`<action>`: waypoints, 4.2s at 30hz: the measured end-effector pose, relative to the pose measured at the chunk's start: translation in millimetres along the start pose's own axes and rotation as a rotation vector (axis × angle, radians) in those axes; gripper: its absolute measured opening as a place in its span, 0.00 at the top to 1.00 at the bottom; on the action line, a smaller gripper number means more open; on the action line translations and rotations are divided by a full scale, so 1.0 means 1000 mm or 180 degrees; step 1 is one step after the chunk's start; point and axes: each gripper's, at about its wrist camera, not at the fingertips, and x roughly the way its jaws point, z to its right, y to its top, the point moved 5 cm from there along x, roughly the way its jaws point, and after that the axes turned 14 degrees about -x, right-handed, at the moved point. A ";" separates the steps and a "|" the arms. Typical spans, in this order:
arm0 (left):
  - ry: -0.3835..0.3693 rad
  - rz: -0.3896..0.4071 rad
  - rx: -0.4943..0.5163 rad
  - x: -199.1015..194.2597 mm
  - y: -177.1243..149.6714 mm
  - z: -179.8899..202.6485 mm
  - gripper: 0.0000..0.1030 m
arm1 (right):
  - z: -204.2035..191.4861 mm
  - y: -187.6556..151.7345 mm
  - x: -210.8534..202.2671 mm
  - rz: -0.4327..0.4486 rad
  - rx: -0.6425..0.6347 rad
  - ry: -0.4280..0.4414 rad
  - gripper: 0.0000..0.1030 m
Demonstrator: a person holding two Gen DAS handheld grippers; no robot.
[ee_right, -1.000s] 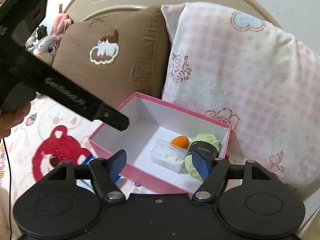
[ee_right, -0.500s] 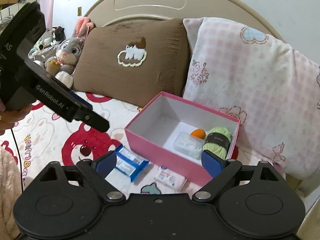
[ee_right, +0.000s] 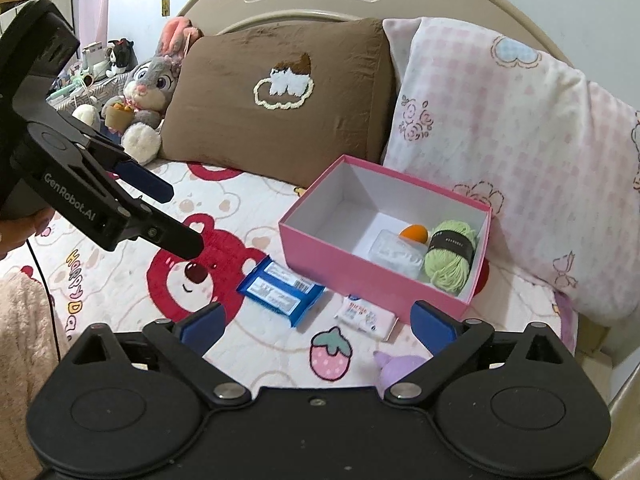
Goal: Organize objects
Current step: 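Move the left tool out of the box toward the blue wipe pack, then close the left tool on the edge of the blue wipe pack, then lift the wipe pack with the left tool and carry it into the box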
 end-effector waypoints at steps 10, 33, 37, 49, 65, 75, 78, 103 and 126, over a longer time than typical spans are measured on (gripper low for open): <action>-0.0039 0.0042 -0.0161 0.014 -0.009 -0.023 0.09 | -0.013 -0.007 0.011 -0.0004 0.0089 0.0137 0.03; -0.0251 0.0372 -0.0440 0.100 -0.028 -0.101 0.10 | -0.046 -0.019 0.131 0.0168 0.0203 0.0359 0.03; -0.0306 0.0293 -0.0456 0.116 -0.033 -0.105 0.10 | -0.050 -0.021 0.147 0.0129 0.0271 0.0409 0.03; -0.0207 0.0341 -0.1013 0.174 -0.034 -0.144 0.11 | -0.048 -0.034 0.220 -0.0005 0.0237 0.0152 0.03; -0.0013 0.0427 -0.1112 0.212 -0.034 -0.172 0.11 | -0.026 -0.051 0.272 0.0124 0.0924 0.0283 0.26; -0.0191 0.0174 -0.1096 0.226 -0.047 -0.166 0.66 | -0.028 -0.058 0.274 -0.0018 0.1012 0.0344 0.60; -0.0381 0.0024 -0.1167 0.223 -0.053 -0.156 0.66 | -0.033 -0.059 0.263 -0.0138 0.0816 0.0234 0.63; -0.0369 -0.0086 -0.1138 0.222 -0.083 -0.106 0.72 | -0.028 -0.097 0.219 -0.0371 0.0915 0.0261 0.61; -0.0681 0.0247 -0.0615 0.082 -0.052 -0.018 0.71 | -0.017 -0.044 0.063 0.0134 0.0327 0.0004 0.60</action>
